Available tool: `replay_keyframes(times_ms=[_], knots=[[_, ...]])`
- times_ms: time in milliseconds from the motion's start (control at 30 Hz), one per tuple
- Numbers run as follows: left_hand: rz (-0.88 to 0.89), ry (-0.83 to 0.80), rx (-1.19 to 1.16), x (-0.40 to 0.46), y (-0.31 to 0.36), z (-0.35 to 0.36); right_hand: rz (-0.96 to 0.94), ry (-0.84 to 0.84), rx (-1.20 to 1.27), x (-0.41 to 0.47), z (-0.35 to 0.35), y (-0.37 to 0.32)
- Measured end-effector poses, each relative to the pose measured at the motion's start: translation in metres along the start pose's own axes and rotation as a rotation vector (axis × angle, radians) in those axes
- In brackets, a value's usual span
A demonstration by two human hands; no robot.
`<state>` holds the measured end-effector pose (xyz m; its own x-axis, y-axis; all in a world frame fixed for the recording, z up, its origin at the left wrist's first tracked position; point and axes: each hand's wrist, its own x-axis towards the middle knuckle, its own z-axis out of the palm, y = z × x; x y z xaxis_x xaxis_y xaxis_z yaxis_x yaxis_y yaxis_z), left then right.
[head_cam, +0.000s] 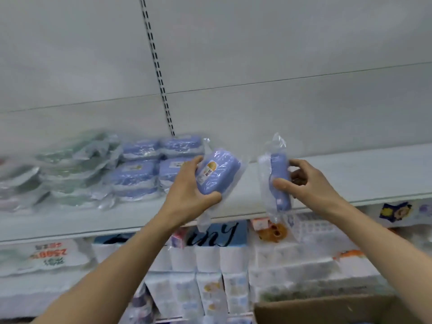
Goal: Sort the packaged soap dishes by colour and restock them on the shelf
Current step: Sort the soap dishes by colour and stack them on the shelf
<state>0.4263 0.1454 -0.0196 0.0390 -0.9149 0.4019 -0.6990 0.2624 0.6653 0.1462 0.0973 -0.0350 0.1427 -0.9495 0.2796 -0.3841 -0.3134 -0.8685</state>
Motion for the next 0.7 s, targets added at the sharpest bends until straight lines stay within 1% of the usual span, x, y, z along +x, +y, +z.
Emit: replay_keyframes(times_ms=[133, 200, 267, 333, 400, 467, 533, 567, 633, 667, 700], knots=[[-0.055, 0.026, 0.196, 0.045, -0.037, -0.084, -0.023, -0.011, -0.005, 0.037, 0.042, -0.039], [-0.081, 0.002, 0.305, 0.066, -0.056, -0.125, -0.013, -0.011, 0.014, 0.054, 0.061, -0.056], [-0.110, -0.058, 0.397, 0.084, -0.074, -0.158, 0.011, 0.005, 0.085, 0.069, 0.079, -0.070], [-0.129, -0.112, 0.429, 0.101, -0.090, -0.179, 0.054, 0.025, 0.180, 0.081, 0.095, -0.086], [-0.140, -0.195, 0.451, 0.116, -0.108, -0.188, 0.101, 0.036, 0.254, 0.092, 0.110, -0.098], [-0.157, -0.337, 0.522, 0.127, -0.125, -0.189, 0.137, 0.028, 0.306, 0.101, 0.123, -0.108], [-0.177, -0.427, 0.576, 0.134, -0.141, -0.185, 0.169, 0.014, 0.364, 0.107, 0.135, -0.116], [-0.165, -0.436, 0.589, 0.135, -0.146, -0.183, 0.181, 0.010, 0.392, 0.110, 0.140, -0.121], [-0.082, -0.385, 0.576, 0.133, -0.147, -0.180, 0.205, -0.002, 0.432, 0.113, 0.150, -0.127], [-0.023, -0.328, 0.526, 0.129, -0.144, -0.178, 0.221, -0.011, 0.445, 0.114, 0.155, -0.129], [0.015, -0.266, 0.423, 0.122, -0.138, -0.175, 0.247, -0.025, 0.464, 0.116, 0.160, -0.131]])
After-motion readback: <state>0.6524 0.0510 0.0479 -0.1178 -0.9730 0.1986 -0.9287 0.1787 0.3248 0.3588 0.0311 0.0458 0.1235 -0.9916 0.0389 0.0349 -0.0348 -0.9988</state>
